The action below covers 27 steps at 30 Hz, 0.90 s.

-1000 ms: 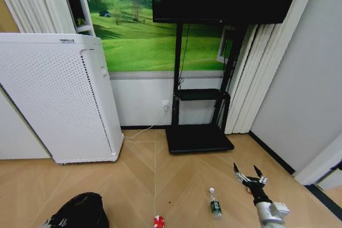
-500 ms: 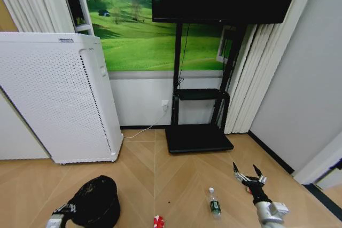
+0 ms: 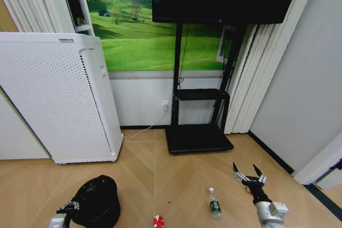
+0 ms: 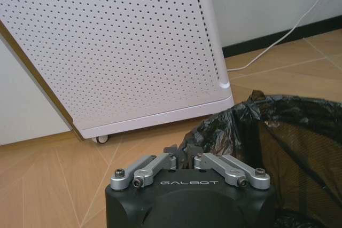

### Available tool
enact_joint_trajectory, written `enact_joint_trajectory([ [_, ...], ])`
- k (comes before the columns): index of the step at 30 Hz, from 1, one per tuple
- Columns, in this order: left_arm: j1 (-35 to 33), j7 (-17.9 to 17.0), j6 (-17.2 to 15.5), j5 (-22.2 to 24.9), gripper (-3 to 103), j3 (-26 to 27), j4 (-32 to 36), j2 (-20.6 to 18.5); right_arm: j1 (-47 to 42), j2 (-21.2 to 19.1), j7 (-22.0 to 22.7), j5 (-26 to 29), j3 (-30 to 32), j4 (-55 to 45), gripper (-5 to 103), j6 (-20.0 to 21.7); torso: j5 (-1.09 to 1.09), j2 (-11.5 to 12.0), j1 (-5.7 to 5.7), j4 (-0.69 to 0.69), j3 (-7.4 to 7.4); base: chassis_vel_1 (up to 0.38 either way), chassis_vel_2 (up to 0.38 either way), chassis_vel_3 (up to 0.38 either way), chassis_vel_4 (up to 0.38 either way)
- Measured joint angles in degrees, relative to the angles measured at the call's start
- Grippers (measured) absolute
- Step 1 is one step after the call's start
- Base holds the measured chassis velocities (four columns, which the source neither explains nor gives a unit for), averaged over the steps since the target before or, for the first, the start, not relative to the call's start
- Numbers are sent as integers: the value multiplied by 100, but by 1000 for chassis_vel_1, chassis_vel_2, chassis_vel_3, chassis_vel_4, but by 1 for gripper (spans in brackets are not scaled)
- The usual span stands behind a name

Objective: Pick up the trash bin and place the garbage on the floor into it.

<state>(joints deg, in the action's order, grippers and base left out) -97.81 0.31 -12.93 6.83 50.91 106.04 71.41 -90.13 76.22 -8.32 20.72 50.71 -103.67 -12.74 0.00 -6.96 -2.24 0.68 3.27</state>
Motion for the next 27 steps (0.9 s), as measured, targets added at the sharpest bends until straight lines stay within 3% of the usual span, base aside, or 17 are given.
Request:
enact_joint_trajectory([
  [2, -177, -56, -194, 359, 23, 86, 305, -24, -3, -3, -22, 19, 9, 28, 100, 0, 0, 0, 0, -2, 0, 0, 0, 0, 0],
  [8, -213, -76, -198, 378, 39, 119, 378, -19, 6, -4, -44, 20, -4, 59, 100, -4, 0, 0, 0, 0, 0, 0, 0, 0, 0],
  [11, -334, -94, -210, 425, 56, 157, 480, 17, 20, -2, -45, 21, -13, 58, 100, -4, 0, 0, 0, -1, 0, 0, 0, 0, 0],
  [15, -447, -86, -293, 441, 67, 316, 521, 24, 18, -12, -45, 34, -10, 60, 100, -5, 0, 0, 0, -1, 0, 0, 0, 0, 0],
  [16, -470, -82, -374, 457, 75, 405, 510, 13, 17, -14, -49, 40, -6, 74, 100, -9, 0, 0, 0, -2, 0, 0, 0, 0, 0],
  [19, -487, -57, -479, 512, 74, 520, 457, -18, 15, -12, -61, 40, -6, 96, 100, -22, 0, 0, 0, -1, 0, 0, 0, 0, 0],
  [24, -440, -37, -673, 647, 53, 607, 337, -49, 8, 26, -84, 9, -37, 110, 100, -29, 0, 0, 0, -2, 0, 0, 0, 0, 0],
  [25, -440, -37, -673, 647, 53, 607, 337, -49, 8, 26, -84, 9, -37, 110, 100, -29, 0, 0, 0, -2, 0, 0, 0, 0, 0],
  [26, -358, -57, -678, 672, 42, 577, 271, -60, 6, 29, -95, 0, -46, 110, 100, -29, 0, 0, 0, -1, 0, 0, 0, 0, 0],
  [27, -332, -61, -679, 685, 42, 562, 253, -64, 4, 29, -99, -2, -47, 110, 100, -29, 0, 0, 0, -1, 0, 0, 0, 0, 0],
])
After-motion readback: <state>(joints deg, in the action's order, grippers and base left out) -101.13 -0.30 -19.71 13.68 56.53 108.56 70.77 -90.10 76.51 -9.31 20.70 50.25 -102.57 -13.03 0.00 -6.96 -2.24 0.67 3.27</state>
